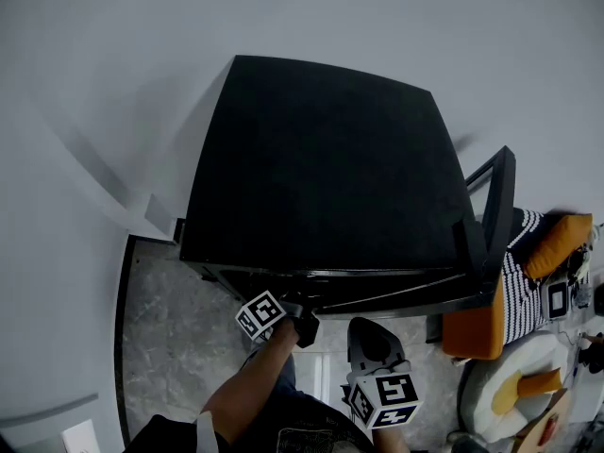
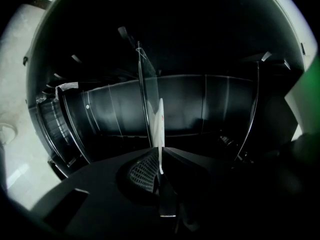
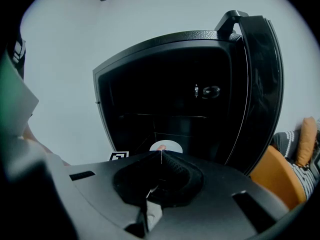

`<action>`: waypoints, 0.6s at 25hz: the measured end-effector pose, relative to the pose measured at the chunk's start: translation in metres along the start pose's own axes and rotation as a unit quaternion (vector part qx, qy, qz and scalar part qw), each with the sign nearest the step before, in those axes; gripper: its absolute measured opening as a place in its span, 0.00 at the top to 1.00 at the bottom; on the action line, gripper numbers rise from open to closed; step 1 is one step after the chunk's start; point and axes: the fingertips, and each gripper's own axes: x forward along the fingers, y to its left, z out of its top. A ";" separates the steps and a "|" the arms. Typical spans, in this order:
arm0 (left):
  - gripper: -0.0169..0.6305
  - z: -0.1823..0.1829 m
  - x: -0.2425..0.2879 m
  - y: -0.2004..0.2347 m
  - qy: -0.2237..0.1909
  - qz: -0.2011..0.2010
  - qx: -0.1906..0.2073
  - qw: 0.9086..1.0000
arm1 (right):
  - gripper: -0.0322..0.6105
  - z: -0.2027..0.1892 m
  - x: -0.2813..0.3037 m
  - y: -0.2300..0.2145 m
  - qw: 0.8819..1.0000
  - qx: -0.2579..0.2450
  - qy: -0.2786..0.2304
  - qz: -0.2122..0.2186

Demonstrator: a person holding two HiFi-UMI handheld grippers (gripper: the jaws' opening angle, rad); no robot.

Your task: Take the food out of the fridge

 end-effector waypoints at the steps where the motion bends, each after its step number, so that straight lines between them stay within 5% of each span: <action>1: 0.93 0.000 -0.001 0.000 0.001 0.000 -0.002 1.000 | 0.91 0.000 -0.001 0.001 1.000 0.001 0.000 0.000; 15: 0.94 -0.017 -0.052 -0.036 0.006 -0.028 0.007 1.000 | 0.91 -0.009 -0.037 0.022 1.000 0.005 -0.016 0.016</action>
